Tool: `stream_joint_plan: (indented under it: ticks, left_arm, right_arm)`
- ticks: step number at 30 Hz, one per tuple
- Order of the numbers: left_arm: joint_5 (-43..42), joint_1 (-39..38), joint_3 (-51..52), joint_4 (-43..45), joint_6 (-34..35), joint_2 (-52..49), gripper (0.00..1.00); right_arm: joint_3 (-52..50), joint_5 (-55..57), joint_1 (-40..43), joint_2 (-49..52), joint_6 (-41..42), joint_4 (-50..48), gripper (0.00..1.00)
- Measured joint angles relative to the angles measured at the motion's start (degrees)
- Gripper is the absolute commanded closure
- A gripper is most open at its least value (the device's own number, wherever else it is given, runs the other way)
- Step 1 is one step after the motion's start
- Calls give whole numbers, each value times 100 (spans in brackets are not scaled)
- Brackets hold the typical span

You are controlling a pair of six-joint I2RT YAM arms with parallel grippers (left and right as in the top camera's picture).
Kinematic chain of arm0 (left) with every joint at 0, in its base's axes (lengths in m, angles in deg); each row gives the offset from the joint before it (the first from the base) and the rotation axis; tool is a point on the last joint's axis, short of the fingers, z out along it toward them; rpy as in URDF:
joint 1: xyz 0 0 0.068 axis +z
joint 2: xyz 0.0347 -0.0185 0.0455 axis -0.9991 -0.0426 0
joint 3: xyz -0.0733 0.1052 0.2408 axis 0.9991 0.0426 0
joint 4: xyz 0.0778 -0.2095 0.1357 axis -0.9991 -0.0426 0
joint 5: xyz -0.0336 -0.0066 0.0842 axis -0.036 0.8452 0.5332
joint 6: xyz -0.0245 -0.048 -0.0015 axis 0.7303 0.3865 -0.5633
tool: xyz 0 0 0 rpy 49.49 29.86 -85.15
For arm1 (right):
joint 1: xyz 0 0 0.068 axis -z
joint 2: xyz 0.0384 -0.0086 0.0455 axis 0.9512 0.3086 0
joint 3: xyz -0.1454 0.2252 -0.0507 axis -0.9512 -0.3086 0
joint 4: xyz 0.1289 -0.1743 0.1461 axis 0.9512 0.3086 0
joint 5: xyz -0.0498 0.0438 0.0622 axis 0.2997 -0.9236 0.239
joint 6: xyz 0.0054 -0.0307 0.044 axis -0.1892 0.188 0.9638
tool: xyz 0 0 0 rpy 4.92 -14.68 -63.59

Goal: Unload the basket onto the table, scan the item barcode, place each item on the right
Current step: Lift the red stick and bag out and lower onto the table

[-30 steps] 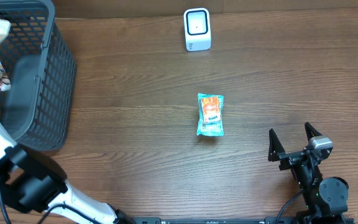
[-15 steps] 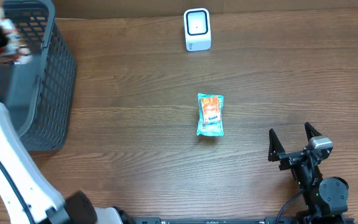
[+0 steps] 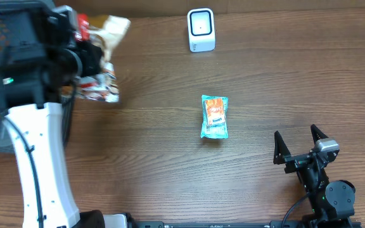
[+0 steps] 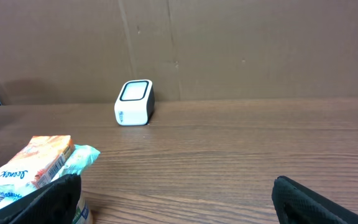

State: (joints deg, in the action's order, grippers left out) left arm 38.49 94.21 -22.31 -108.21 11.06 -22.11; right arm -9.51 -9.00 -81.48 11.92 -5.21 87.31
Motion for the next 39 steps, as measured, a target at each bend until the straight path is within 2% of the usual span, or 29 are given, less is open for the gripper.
stream_joint_plan:
  ticks: [6,17,25,32,33,34,37,39]
  left_arm:
    - [164,-649,1773,883,382,-70,96]
    - [780,-1744,4695,3580,1296,-136,96]
    - [1154,-2020,5722,4916,1672,-136,96]
    - [1220,-2020,6332,5646,1755,-136,96]
    - [1222,-2020,6380,5676,1764,-136,94]
    - [1222,-2020,6415,5692,1766,-136,85]
    - [1220,-2020,6457,5696,1742,-136,45]
    - [1233,-2020,6457,5716,1762,-136,32]
  right_arm:
    - [0,9,0,0,-2,0,0]
    - [0,9,0,0,0,0,0]
    - [0,9,0,0,0,0,0]
    - [0,7,0,0,0,2,0]
    - [0,7,0,0,0,0,0]
    - [0,7,0,0,0,2,0]
    - [0,9,0,0,-2,-2,0]
    - [0,7,0,0,-2,2,0]
